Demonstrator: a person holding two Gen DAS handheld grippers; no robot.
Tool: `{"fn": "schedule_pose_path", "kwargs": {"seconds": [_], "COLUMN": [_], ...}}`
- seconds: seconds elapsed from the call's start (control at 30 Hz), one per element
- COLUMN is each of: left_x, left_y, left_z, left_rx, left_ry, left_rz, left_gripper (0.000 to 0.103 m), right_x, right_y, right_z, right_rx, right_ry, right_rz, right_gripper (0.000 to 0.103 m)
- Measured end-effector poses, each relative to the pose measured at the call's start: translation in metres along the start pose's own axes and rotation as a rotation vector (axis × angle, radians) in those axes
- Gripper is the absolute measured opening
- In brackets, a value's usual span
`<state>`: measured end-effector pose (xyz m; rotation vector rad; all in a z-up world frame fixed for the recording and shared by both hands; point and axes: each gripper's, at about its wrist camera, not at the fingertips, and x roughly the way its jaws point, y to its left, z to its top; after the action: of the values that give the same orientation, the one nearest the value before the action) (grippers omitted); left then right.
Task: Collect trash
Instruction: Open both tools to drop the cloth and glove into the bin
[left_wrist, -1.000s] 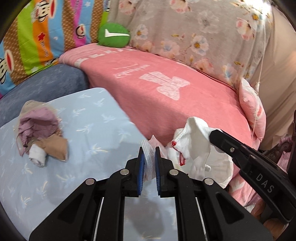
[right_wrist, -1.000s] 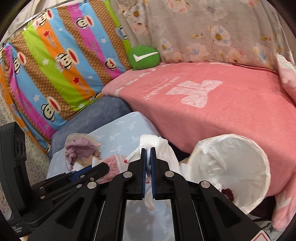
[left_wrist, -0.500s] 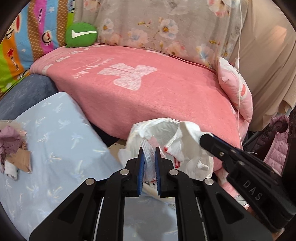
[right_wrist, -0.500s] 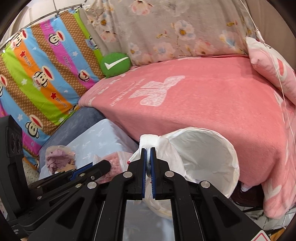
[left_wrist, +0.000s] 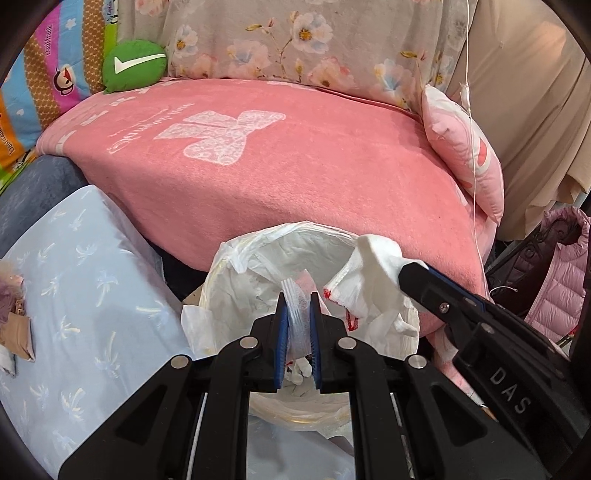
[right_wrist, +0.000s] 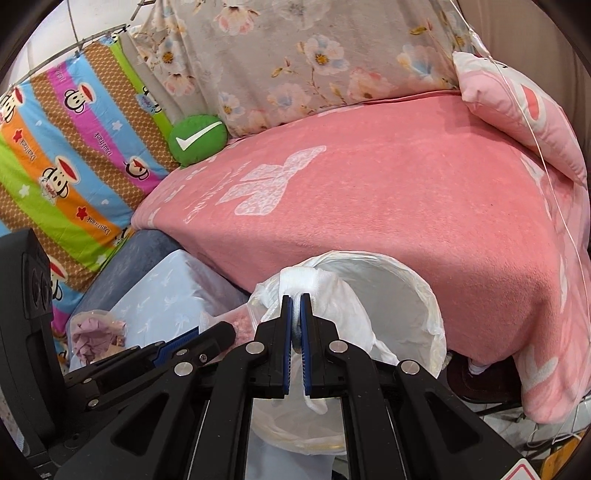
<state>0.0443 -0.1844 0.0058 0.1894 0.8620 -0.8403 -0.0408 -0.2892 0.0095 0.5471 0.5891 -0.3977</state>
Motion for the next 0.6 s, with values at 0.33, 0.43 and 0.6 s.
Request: {"fn": "schedule_pose_path", "kwargs": {"seconds": [0.33,0.43,0.6], "left_x": [0.007,0.009,0.013], "left_y": [0.001,0.0,0.002], "left_z": [0.005,0.005,0.007], "left_rx": [-0.007,-0.015,-0.035], "left_ry": [0.016,0.023,0.041], "left_rz": [-0.004,-0.017,-0.043], "left_gripper": [0.011,0.011,0.013], "right_x": [0.003,0.004,0.004], "right_y": [-0.011,-0.011,-0.011], "right_z": [0.004,0.005,0.006], "right_rx": [0.025,0.026,0.026], "right_ry": [-0.005,-0.006,-0.005], "right_rz": [-0.001,-0.001,-0.002], "right_gripper": [0.004,0.004,0.004]}}
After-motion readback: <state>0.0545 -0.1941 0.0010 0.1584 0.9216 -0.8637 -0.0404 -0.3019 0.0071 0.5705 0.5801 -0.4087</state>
